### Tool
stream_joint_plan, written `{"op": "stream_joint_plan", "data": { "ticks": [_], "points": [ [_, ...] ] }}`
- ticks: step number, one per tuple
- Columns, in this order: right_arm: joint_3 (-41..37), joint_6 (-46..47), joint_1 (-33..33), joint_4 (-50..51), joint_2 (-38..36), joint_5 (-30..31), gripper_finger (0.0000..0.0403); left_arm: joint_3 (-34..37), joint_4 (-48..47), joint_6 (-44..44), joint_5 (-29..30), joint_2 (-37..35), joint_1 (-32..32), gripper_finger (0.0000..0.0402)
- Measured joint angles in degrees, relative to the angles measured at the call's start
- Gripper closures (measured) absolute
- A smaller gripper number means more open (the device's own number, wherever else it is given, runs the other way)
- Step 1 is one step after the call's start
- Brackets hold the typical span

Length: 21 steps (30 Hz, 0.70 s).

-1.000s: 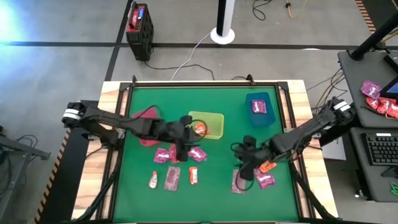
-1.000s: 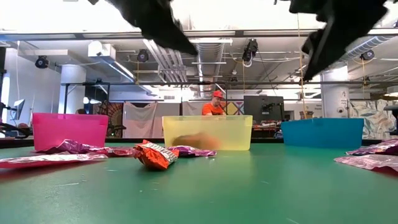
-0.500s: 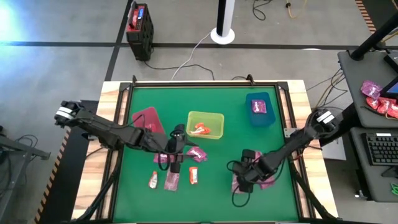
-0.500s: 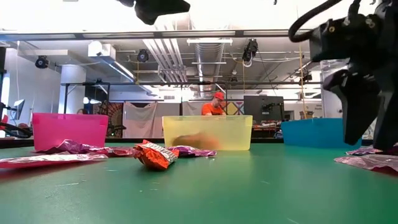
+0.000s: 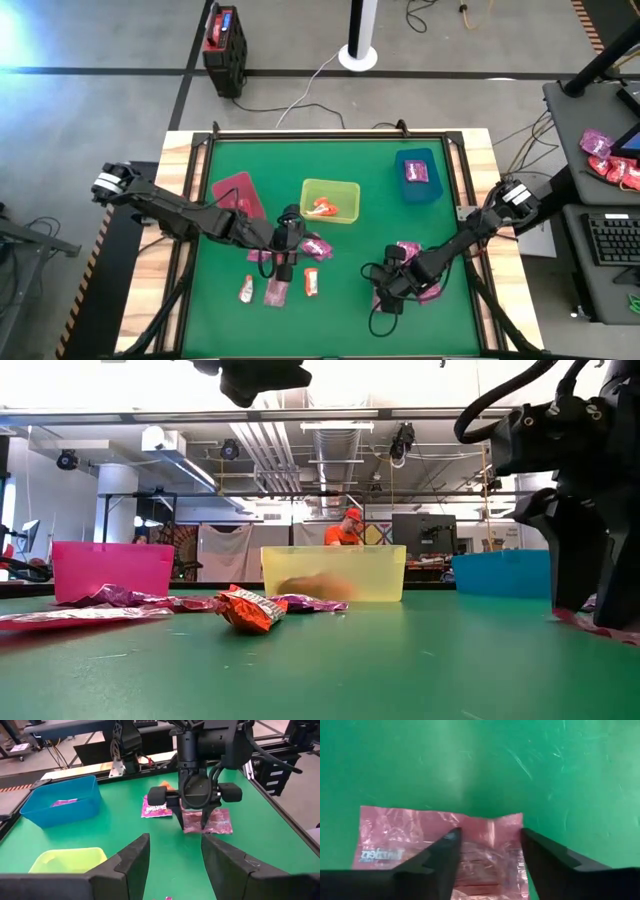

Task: Sort candy by brand, put in halloween buckets
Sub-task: Put the red candy into the red bin

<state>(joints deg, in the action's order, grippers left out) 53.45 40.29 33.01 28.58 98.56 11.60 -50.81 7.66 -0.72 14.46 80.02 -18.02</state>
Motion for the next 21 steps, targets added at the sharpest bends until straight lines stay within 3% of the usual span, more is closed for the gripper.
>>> {"op": "stream_joint_plan", "data": {
  "ticks": [10, 15, 21],
  "points": [
    [-0.17, -1.3, -0.15, -0.85, 1.3, 0.27, 0.038, -0.02, 0.06, 0.31, 0.0, 0.96, 0.0, 0.0239],
    [-0.22, -2.13, -0.24, -0.88, -1.62, 1.77, 0.0391, -0.02, -0.02, 1.03, 0.0, 1.13, 0.0, 0.0239],
    [-0.57, -4.19, -0.5, -0.73, -8.11, 13.81, 0.0394, 0.67, 0.21, 3.43, -0.54, 1.13, -0.32, 0.0239]
  ]
}}
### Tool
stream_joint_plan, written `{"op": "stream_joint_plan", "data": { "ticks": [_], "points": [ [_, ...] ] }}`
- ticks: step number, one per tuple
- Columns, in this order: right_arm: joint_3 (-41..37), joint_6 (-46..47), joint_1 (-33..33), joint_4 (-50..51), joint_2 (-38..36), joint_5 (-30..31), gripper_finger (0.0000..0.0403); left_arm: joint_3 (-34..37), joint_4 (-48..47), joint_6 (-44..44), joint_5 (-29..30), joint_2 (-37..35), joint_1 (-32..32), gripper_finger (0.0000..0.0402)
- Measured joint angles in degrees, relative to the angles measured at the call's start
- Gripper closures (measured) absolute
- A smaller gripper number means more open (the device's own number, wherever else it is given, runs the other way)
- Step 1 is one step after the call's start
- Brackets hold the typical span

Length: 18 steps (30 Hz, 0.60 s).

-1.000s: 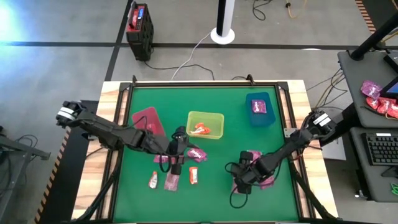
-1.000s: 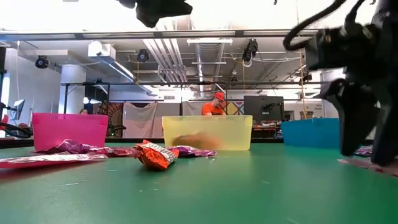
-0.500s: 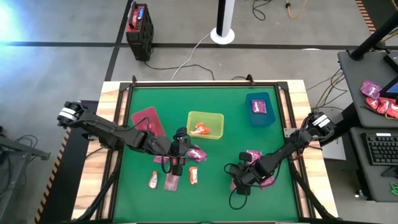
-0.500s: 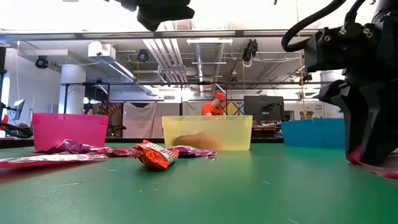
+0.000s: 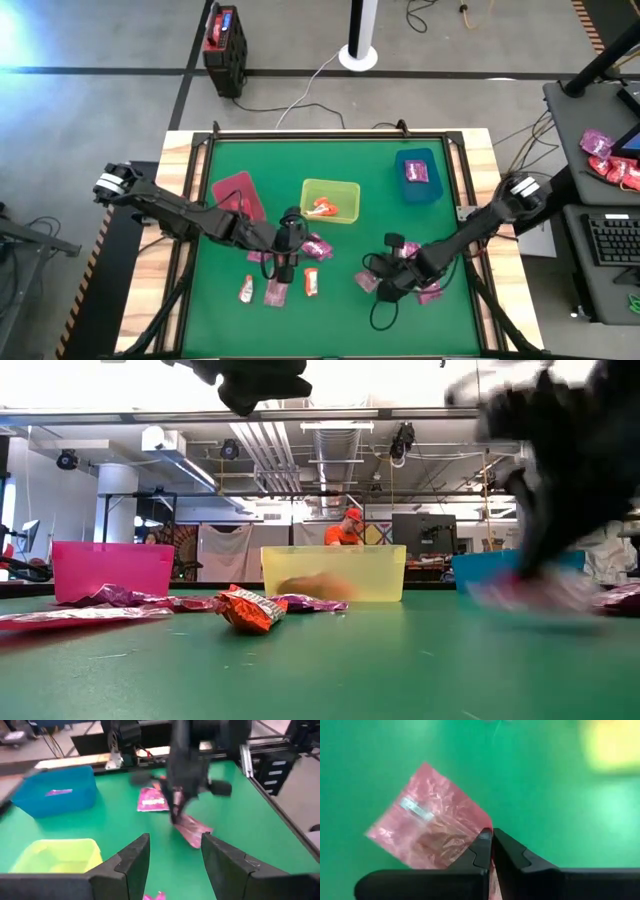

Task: Sort candy by brand, put in halloween buckets
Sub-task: Put the red candy into the red bin

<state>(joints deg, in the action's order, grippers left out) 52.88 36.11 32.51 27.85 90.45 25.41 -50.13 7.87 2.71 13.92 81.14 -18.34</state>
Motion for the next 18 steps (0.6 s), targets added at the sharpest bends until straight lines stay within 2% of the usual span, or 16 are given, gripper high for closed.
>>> {"op": "stream_joint_plan", "data": {
  "ticks": [5, 12, 18],
  "points": [
    [0.06, -6.55, -0.15, -4.11, -3.28, 12.92, 0.0394, 3.14, 2.82, 4.84, -1.07, 0.04, -0.01, 0.0239],
    [0.09, -23.85, -1.96, -21.0, -2.99, 28.16, 0.0394, 8.7, 15.68, 8.55, -0.73, 0.27, -0.01, 0.0239],
    [0.11, -41.87, -3.72, -38.71, -0.72, 36.37, 0.0394, 10.51, 17.1, 12.76, 6.53, 0.37, 0.1, 0.0239]
  ]
}}
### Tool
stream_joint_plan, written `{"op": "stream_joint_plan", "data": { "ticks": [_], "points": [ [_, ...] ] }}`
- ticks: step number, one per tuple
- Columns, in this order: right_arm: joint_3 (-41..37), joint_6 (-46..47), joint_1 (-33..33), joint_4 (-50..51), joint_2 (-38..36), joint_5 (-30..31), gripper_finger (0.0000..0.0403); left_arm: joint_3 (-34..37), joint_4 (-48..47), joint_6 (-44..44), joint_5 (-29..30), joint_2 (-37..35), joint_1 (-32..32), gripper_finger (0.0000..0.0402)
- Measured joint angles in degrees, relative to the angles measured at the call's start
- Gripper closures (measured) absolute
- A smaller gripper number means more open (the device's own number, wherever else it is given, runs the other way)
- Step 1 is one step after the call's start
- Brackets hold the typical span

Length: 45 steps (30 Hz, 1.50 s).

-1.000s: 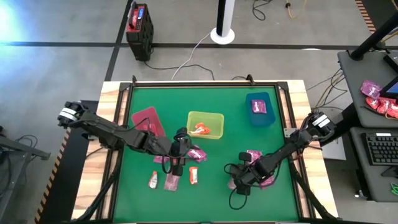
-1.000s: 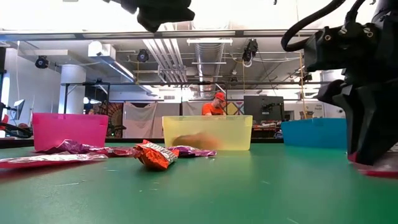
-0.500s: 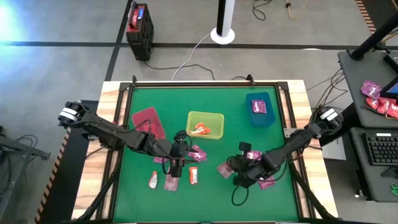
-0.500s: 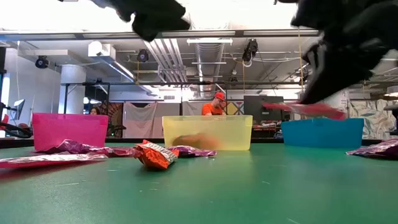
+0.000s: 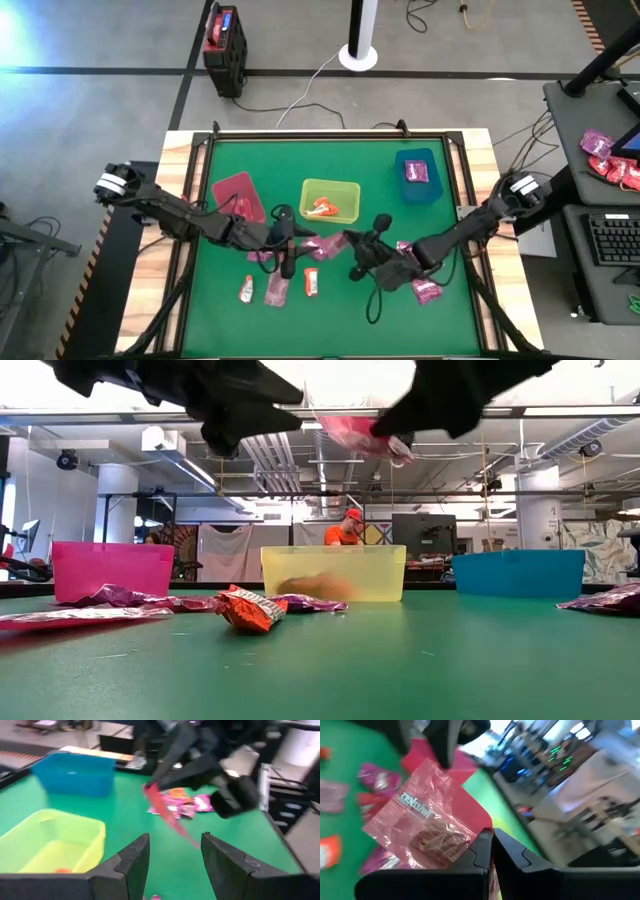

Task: Sort candy by brand, put in halloween buckets
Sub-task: Put the red candy into the red bin

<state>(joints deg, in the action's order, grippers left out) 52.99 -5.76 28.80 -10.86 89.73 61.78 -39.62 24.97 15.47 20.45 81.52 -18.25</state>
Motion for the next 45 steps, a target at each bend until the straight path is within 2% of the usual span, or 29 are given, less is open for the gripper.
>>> {"op": "stream_joint_plan", "data": {
  "ticks": [4, 9, 17, 20, 24, 33, 39, 45],
  "points": [
    [0.13, -9.93, -0.56, -6.77, 0.43, 2.8, 0.0394, 0.03, -0.54, 2.84, 0.11, 0.0, 0.05, 0.0239],
    [0.13, -13.1, -1.8, -7.88, 0.49, 2.83, 0.0394, 0.01, 0.11, 3.33, 0.06, 0.0, 0.05, 0.0239],
    [0.13, -14.34, -3.32, -9.58, 0.49, 2.32, 0.0394, -0.08, 5.17, 2.66, 0.17, 0.68, 0.28, 0.0239],
    [0.33, -14.53, -3.43, -11.44, 0.49, 0.71, 0.0394, -0.12, 9.41, 2.28, 2.8, 2.05, 0.66, 0.0239],
    [0.85, -14.64, -3.45, -11.86, 0.49, 0.31, 0.0394, -0.12, 10.57, 2.21, 6.03, 3.52, 1.45, 0.0239],
    [0.85, -14.47, -3.45, -11.86, 0.49, 0.29, 0.0394, -0.12, 9.98, 1.75, 6.09, 3.35, 1.49, 0.0239],
    [0.87, -13.3, -3.45, -11.99, 0.47, 0.33, 0.0394, -0.12, 4.89, 1.81, 10.35, 3.18, 1.53, 0.0239],
    [0.87, -13.29, -3.45, -12.16, 0.44, 0.3, 0.0394, -0.12, 4.9, 1.98, 10.6, 3.08, 1.96, 0.0239]
  ]
}}
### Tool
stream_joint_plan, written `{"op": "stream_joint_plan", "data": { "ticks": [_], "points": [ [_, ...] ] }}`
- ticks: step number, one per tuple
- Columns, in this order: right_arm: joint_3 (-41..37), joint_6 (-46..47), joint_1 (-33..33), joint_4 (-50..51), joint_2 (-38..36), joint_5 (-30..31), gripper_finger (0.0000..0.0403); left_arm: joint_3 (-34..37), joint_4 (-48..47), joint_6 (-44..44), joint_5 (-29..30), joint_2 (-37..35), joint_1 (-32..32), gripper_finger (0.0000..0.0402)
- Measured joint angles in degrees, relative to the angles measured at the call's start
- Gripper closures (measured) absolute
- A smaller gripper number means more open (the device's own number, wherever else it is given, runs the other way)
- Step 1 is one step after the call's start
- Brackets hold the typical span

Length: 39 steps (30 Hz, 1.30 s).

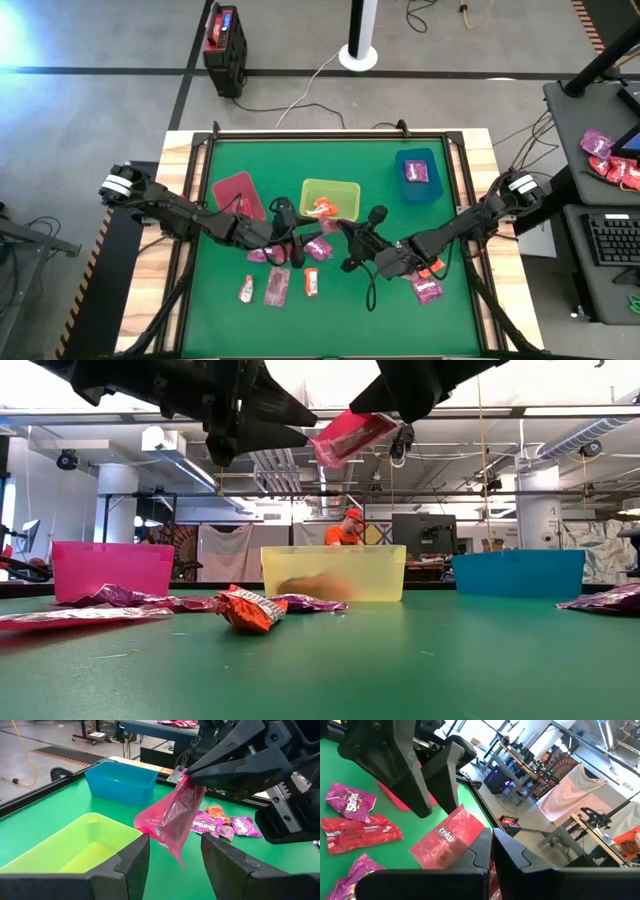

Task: Sort candy by brand, put in halloween buckets
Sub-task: Put the red candy into the red bin

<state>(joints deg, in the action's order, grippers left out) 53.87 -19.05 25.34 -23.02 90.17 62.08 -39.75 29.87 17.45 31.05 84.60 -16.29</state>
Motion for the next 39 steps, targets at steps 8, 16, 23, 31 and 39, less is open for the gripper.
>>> {"op": "stream_joint_plan", "data": {
  "ticks": [8, 16, 23, 31, 39],
  "points": [
    [0.02, 1.53, 0.0, -0.02, -0.02, -0.07, 0.0394, 0.0, -1.1, 1.04, 5.53, -0.01, 0.66, 0.0239],
    [0.02, 1.51, 0.0, -0.15, -0.04, -1.02, 0.0394, 0.0, -1.13, -0.63, -3.2, 0.0, 0.65, 0.0239],
    [0.07, 0.62, 0.0, -2.91, -0.04, -5.16, 0.0394, 0.0, -1.13, -0.64, -3.46, 0.0, 0.76, 0.0239],
    [0.08, -0.5, -0.13, -4.38, -0.04, -5.3, 0.0394, 0.0, -1.2, -2.04, -3.85, 0.0, 0.8, 0.025],
    [0.07, 0.58, -0.26, -4.98, -0.04, -5.3, 0.0394, 0.0, -1.22, -4.21, -5.62, 0.0, 0.8, 0.0386]
  ]
}}
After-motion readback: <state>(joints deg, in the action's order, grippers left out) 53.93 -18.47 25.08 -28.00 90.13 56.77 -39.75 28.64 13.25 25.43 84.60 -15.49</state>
